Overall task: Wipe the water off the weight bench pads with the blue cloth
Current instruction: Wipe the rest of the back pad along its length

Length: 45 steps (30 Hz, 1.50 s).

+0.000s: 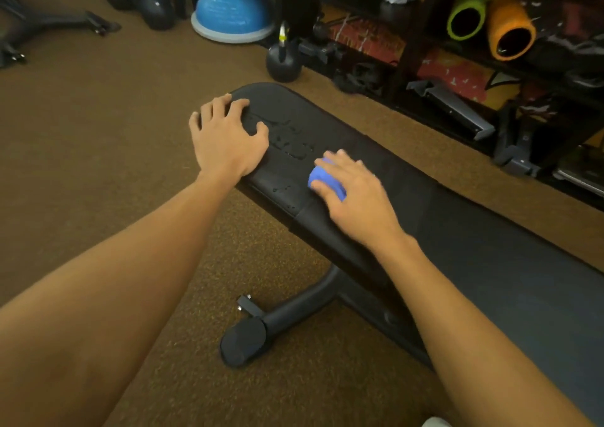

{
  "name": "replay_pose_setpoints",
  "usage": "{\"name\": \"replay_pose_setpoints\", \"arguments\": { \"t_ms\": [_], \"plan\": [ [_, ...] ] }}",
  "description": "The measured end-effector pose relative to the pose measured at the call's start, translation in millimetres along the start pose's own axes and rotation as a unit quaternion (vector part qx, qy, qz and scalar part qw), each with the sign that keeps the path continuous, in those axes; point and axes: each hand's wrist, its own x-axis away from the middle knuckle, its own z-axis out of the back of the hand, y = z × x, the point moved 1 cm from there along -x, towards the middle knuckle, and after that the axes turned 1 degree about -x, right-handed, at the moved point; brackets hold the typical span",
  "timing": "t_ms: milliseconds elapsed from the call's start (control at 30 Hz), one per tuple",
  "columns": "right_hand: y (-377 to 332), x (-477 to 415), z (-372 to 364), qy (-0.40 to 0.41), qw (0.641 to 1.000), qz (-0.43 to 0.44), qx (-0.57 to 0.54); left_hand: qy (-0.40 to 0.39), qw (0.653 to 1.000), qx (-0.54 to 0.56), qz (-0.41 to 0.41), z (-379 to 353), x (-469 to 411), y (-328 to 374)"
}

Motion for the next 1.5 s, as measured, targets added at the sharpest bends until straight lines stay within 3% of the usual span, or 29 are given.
{"name": "replay_pose_setpoints", "arguments": {
  "t_ms": [133, 400, 633, 833, 1033, 1200, 1400, 1500],
  "plan": [
    [9.5, -33.8, 5.1, 0.029, 0.995, -0.093, 0.015, -0.001, 1.000, 0.014, 0.004, 1.4, 0.0, -0.4],
    [-40.8, 34.4, -14.3, -0.013, 1.000, 0.013, 0.008, 0.015, 1.000, 0.026, 0.006, -1.5, -0.8, -3.4],
    [-26.4, -13.5, -6.5, 0.017, 0.996, -0.086, 0.014, 0.017, 0.999, 0.033, 0.008, -0.8, 0.1, -3.7],
    [-55.8, 44.4, -18.3, -0.013, 0.999, 0.026, 0.014, 0.030, 0.999, 0.039, 0.013, -2.8, -0.4, -3.8],
    [-42.0, 9.9, -12.6, 0.032, 0.998, -0.060, 0.003, 0.021, 0.999, 0.036, 0.013, -1.0, 0.4, -3.0],
    [-55.4, 45.8, -25.1, 0.002, 0.999, 0.036, 0.031, 0.021, 0.999, 0.041, 0.017, -1.4, 0.9, -2.4],
    [-49.6, 7.3, -24.3, 0.028, 0.998, -0.052, 0.017, 0.026, 0.999, 0.032, 0.019, -1.2, 0.8, -1.9],
    [-64.6, 33.2, -36.7, 0.017, 0.998, 0.026, 0.051, 0.022, 0.999, 0.036, 0.021, -1.7, 1.1, -2.3]
  ]
}}
